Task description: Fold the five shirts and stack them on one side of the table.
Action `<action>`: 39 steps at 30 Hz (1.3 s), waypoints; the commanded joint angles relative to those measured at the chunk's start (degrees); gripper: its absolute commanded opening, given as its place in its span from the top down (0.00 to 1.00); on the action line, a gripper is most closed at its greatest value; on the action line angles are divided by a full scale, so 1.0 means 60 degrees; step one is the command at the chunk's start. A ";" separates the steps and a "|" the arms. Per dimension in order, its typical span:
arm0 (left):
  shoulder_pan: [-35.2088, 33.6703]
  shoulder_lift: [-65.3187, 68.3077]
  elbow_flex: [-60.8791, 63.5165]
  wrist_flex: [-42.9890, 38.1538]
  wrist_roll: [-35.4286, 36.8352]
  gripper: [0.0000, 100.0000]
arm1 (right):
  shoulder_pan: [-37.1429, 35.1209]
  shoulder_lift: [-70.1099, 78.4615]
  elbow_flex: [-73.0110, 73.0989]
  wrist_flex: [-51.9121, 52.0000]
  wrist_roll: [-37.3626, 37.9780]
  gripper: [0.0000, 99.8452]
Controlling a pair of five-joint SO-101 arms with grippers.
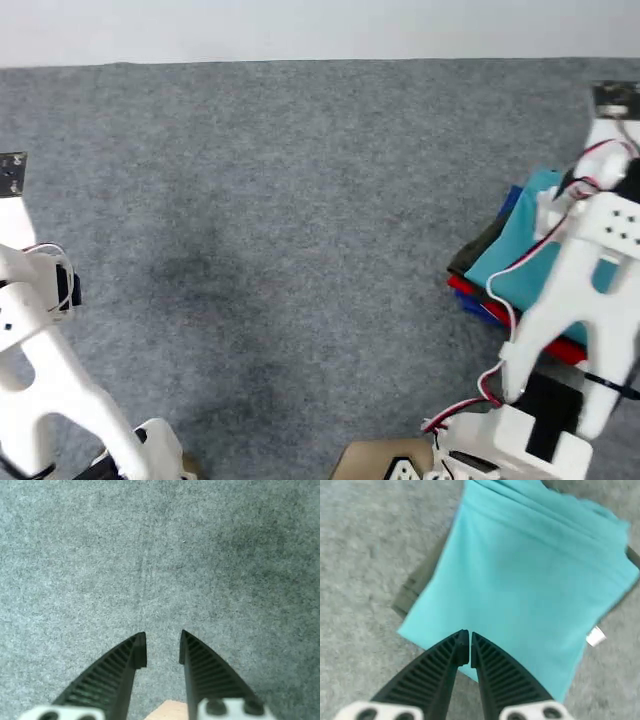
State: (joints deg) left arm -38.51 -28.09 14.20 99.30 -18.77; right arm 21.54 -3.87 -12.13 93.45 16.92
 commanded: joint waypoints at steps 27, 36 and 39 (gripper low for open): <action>0.2755 -0.6564 0.4242 -0.1216 0.0029 0.97 | -0.2967 -0.8315 0.7751 -0.1780 -0.2198 0.99; 0.3487 -0.7238 0.6352 -0.2476 0.0410 0.96 | -0.2967 -1.2960 1.1355 -0.2938 -0.2212 0.99; 0.3941 -0.7267 0.6982 -0.2828 0.0425 0.96 | -0.2967 -1.4484 1.2381 -0.2923 -0.2212 0.99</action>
State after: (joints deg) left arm -17.14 -71.16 54.11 85.05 -16.66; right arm 4.04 -82.81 58.64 77.10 4.35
